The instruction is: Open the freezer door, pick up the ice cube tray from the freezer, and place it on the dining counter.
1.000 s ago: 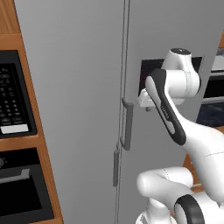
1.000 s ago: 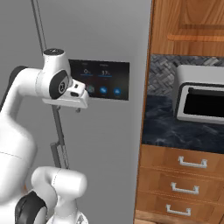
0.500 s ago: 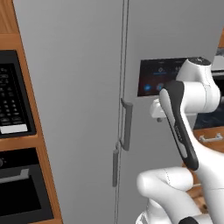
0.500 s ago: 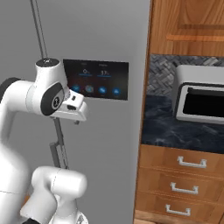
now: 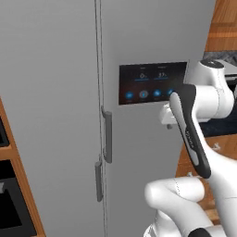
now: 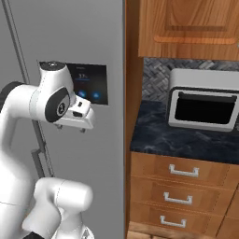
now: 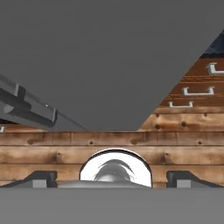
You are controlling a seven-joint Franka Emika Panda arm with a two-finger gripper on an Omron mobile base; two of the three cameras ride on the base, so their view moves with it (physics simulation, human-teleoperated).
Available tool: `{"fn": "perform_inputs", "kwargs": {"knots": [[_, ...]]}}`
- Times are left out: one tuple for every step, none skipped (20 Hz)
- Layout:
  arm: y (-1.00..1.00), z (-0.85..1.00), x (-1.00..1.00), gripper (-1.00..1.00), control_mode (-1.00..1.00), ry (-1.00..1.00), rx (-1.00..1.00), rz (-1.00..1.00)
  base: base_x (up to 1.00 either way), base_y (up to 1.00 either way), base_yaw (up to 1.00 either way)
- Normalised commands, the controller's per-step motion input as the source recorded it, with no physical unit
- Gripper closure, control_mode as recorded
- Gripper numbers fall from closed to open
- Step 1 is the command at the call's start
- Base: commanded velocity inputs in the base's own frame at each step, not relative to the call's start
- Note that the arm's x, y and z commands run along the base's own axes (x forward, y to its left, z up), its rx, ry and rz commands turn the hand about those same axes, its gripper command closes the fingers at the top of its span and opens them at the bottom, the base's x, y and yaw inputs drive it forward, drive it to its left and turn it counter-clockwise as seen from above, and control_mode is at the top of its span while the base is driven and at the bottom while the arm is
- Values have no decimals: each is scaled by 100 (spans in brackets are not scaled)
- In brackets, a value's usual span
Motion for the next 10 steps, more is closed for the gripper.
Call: {"fn": "perform_inputs", "kwargs": {"knots": [[0, -4, 36, -100, -100, 0, 0, 0, 0, 0, 0], [0, 0, 29, -100, -100, 0, 0, 0, 0, 0, 0], [0, 0, 8, -100, -100, 0, 0, 0, 0, 0, 0], [0, 0, 0, -100, -100, 0, 0, 0, 0, 0, 0], [9, -7, -14, -100, -100, 0, 0, -2, 0, 0, 0], [94, -35, -47, -100, -100, 0, -7, 0, 0, 0, 0], [100, -57, -76, -100, -100, 0, -6, 0, 0, 0, 0], [100, -71, -100, -100, -100, 0, -12, 1, 0, 0, 0], [100, -70, -100, -100, -100, 0, -11, 6, 0, 0, 0], [100, -74, -95, -100, -100, 0, -10, 5, 0, 0, 0]]}}
